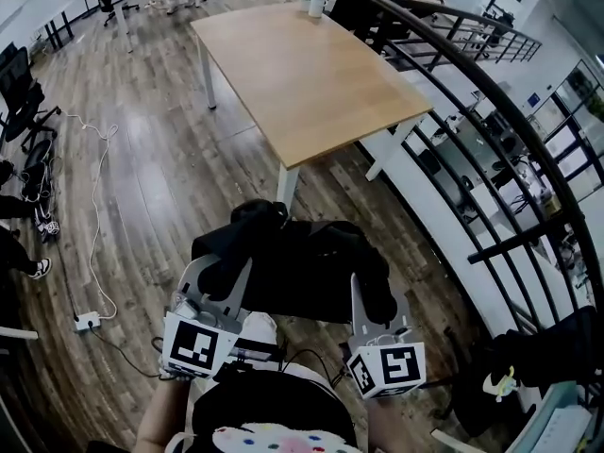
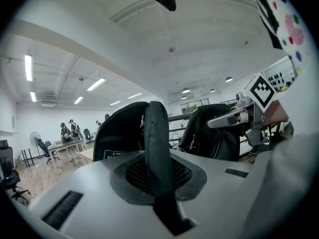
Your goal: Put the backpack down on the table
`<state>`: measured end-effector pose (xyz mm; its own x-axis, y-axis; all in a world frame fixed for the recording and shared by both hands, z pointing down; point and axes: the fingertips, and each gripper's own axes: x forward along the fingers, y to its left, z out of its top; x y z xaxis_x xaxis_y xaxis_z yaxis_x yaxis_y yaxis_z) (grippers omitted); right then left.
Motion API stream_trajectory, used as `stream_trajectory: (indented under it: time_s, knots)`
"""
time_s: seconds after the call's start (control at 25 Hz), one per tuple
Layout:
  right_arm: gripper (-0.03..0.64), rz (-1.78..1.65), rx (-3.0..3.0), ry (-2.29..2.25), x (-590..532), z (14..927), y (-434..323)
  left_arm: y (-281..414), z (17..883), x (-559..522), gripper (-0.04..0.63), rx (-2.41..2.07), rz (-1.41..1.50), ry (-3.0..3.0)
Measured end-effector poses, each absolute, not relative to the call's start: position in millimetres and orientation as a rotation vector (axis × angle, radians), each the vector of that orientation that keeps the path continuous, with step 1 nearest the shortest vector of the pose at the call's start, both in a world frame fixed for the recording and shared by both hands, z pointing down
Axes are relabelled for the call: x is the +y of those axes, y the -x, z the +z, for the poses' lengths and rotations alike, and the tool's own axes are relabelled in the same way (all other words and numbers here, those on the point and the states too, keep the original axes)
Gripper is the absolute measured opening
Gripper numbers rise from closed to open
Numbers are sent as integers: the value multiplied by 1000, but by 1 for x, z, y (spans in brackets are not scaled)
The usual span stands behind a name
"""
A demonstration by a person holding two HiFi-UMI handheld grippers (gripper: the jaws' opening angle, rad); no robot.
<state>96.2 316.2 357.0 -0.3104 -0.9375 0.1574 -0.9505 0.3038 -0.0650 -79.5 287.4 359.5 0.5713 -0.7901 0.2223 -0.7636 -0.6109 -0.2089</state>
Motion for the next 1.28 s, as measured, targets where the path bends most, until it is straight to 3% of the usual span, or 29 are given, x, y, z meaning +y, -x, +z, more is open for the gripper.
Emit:
stream_trajectory:
  time_s: [0.84, 1.28]
  knots:
    - [66, 205, -2401, -1876, 151, 341, -73, 99, 337, 110, 37, 1232, -395, 2722]
    - [66, 208, -2380, -1921, 113, 340, -65, 108, 336, 70, 37, 1213, -368, 2731]
